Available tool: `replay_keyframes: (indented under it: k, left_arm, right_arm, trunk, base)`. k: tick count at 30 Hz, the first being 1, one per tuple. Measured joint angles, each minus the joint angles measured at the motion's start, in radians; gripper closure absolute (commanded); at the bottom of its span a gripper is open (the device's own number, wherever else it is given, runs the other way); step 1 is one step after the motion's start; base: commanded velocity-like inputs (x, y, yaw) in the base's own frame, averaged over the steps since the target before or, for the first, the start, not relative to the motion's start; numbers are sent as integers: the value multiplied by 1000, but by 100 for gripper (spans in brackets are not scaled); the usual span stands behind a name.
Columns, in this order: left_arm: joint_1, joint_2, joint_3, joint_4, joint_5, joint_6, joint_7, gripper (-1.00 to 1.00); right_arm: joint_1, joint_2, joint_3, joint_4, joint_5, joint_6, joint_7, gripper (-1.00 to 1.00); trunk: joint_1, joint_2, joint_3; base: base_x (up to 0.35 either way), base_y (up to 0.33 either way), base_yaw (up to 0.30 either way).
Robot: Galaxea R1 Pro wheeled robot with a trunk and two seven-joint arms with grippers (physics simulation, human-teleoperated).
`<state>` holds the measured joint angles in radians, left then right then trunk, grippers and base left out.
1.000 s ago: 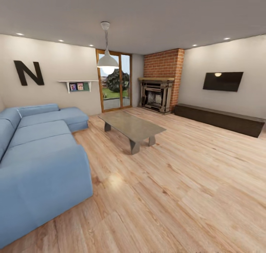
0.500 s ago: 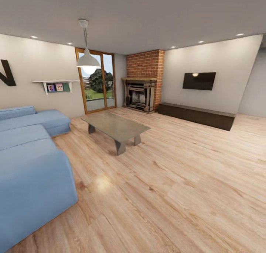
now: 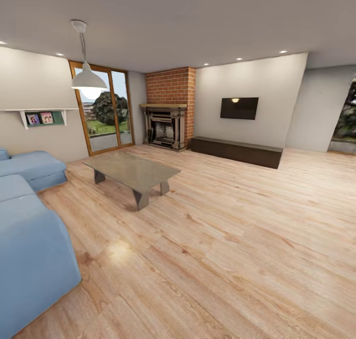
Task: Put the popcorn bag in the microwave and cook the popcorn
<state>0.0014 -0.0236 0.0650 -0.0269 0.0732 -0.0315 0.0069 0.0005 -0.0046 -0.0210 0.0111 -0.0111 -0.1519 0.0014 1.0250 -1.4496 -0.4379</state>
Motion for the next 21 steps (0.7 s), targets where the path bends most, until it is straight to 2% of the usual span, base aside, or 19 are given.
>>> replay_keyframes:
  k: [21]
  left_arm:
    - [0, -1, 1, 0, 0, 0, 0, -100]
  right_arm:
    - [0, 0, 1, 0, 0, 0, 0, -100]
  trunk:
    - [0, 0, 0]
  base:
    - [0, 0, -292]
